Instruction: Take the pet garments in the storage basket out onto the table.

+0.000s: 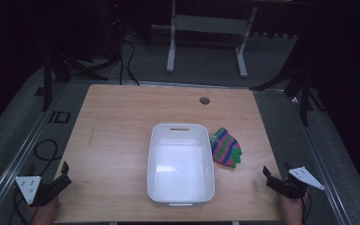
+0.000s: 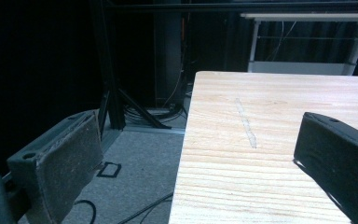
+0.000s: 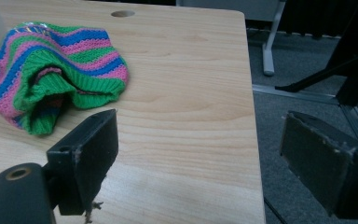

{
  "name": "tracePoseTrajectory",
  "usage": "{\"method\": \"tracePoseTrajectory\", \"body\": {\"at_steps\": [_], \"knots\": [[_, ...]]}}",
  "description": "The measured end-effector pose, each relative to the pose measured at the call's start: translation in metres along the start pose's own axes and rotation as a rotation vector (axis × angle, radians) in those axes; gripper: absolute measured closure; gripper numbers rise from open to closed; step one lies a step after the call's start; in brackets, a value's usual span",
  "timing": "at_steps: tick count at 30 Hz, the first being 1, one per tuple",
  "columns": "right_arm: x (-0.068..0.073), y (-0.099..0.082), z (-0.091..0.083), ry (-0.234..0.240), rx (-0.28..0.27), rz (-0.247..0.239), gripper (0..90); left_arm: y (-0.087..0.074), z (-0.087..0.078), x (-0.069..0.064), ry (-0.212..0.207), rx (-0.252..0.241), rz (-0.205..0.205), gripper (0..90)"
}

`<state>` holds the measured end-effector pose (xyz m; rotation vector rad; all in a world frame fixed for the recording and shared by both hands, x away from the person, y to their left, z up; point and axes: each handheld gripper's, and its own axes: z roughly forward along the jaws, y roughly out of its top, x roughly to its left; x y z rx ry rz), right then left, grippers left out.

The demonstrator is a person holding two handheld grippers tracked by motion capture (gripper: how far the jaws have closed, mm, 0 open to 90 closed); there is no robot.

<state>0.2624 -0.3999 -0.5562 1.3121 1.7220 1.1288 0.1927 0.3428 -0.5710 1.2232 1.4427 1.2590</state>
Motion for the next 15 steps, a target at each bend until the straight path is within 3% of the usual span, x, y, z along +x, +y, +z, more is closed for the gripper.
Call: {"method": "tracePoseTrajectory", "body": {"at_steps": [8,15], "knots": [[-0.0036,0.0007,0.0015,-0.019,0.006,0.027,11.6,-0.0001,-0.0001,0.0002,-0.003,0.000,-0.001,1.3],[-0.0027,0.0009,0.0019,-0.022,0.012,0.015,12.4,0.0000,0.0000,0.0000,-0.001,-0.001,0.000,1.3]]}}
